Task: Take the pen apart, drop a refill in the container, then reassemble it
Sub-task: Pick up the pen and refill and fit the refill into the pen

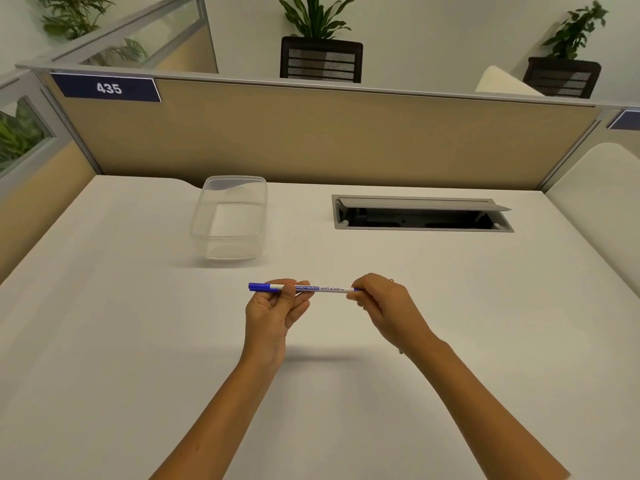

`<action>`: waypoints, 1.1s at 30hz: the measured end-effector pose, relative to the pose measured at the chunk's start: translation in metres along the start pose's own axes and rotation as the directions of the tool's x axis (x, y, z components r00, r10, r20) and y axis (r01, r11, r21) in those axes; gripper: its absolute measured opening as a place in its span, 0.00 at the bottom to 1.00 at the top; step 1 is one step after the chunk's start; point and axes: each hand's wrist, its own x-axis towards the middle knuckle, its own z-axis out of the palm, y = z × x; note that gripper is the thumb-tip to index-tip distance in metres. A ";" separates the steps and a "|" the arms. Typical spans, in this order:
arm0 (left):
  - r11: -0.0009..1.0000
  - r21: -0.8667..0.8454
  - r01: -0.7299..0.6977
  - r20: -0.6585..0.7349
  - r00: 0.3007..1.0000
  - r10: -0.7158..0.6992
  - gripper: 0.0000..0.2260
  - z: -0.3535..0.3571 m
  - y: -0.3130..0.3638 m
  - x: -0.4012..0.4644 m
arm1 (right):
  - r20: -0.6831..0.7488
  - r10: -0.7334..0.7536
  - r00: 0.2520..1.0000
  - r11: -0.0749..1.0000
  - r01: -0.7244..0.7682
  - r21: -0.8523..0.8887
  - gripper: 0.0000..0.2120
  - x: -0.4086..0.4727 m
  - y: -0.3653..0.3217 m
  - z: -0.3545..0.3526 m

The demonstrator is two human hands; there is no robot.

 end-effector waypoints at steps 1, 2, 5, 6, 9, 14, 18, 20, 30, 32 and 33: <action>1.000 -0.005 0.005 -0.011 1.000 -0.005 0.04 0.000 0.001 0.000 | -0.010 -0.044 0.999 0.998 0.044 -0.044 0.07 0.000 0.000 0.000; 1.000 -0.004 0.009 -0.015 1.000 -0.009 0.04 0.000 0.001 0.001 | -0.011 -0.067 0.998 0.996 0.066 -0.060 0.08 0.000 0.001 0.000; 1.000 0.009 0.008 0.014 1.000 -0.008 0.04 -0.001 0.002 0.002 | 0.040 0.012 0.999 0.998 -0.015 0.056 0.12 -0.002 0.001 -0.001; 1.000 0.015 0.000 0.027 1.000 0.000 0.04 -0.001 0.002 0.003 | 0.078 0.099 0.992 0.979 -0.111 0.170 0.15 -0.002 0.001 -0.002; 1.000 0.026 -0.019 0.048 0.999 0.017 0.04 -0.001 0.001 0.003 | 0.255 0.344 0.904 0.717 -0.428 0.550 0.20 0.002 -0.006 0.002; 1.000 0.015 -0.007 0.000 1.000 0.007 0.04 0.002 -0.001 0.003 | 0.304 0.402 0.864 0.655 -0.503 0.564 0.21 0.006 -0.005 0.003; 1.000 0.004 -0.006 -0.043 0.999 0.006 0.03 -0.002 0.002 0.006 | 0.117 0.192 0.974 0.960 -0.211 0.185 0.07 0.004 0.000 0.001; 1.000 -0.003 0.005 -0.040 0.999 -0.005 0.03 -0.002 0.001 0.006 | 0.052 -0.004 0.999 0.998 0.007 -0.057 0.06 0.005 0.002 0.002; 1.000 0.026 -0.013 0.016 1.000 0.012 0.04 -0.003 -0.001 0.006 | 0.353 0.415 0.839 0.609 -0.544 0.578 0.19 0.005 -0.003 0.002; 1.000 0.018 -0.005 -0.001 1.000 0.005 0.04 -0.005 -0.001 0.007 | 0.306 0.367 0.878 0.710 -0.477 0.518 0.16 0.005 -0.001 0.001; 1.000 0.016 -0.003 -0.008 1.000 0.003 0.04 -0.007 -0.002 0.007 | 0.245 0.331 0.911 0.771 -0.410 0.488 0.10 0.005 0.000 0.001</action>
